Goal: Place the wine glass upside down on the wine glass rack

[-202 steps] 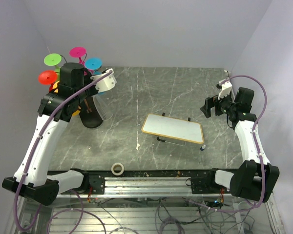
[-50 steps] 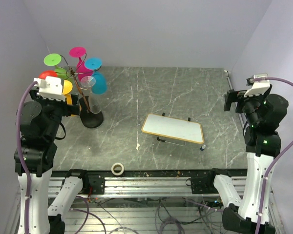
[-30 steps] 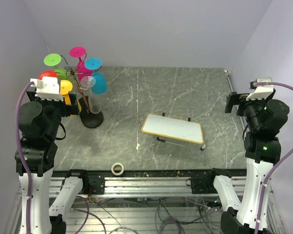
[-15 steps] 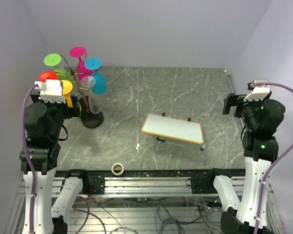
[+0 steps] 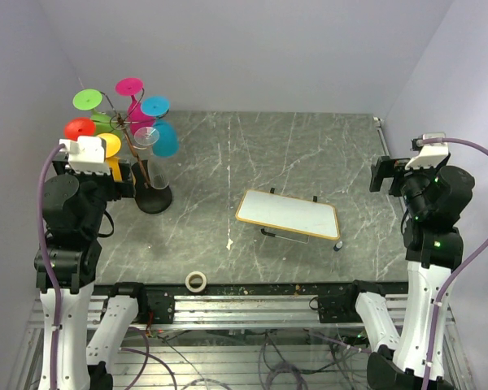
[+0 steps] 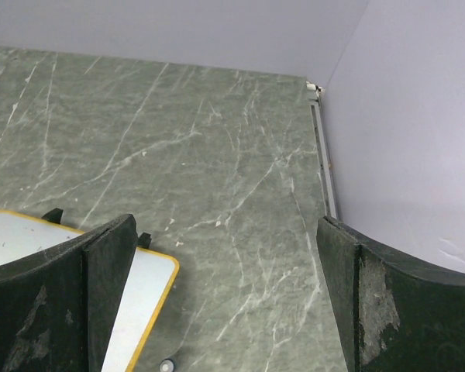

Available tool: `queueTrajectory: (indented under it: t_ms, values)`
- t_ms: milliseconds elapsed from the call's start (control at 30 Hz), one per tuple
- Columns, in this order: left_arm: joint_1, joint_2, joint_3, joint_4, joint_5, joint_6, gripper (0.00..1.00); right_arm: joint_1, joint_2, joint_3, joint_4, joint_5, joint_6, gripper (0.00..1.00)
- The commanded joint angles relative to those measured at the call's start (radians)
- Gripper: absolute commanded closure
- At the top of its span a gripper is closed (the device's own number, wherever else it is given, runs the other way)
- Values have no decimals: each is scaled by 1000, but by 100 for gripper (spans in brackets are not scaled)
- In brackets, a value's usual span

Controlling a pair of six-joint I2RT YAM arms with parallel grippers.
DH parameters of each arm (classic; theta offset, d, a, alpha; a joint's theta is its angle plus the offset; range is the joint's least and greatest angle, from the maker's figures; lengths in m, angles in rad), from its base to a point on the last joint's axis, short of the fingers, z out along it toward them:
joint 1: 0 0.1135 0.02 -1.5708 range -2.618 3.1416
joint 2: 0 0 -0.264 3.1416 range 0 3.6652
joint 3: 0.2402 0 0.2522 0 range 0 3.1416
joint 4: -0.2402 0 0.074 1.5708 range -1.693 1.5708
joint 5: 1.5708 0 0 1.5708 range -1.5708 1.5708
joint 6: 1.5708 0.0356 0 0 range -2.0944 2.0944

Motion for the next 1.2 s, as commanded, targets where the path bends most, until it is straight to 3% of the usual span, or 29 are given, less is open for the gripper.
queueTrajectory:
  t_ms: [0,1167]
  values:
    - [11,-14,-5,26,20,0,1,-13,-9,-8,-7,-22,9,0]
    - [11,-21,-19,25,18,11,1,-28,-7,-28,-8,-52,-12,0]
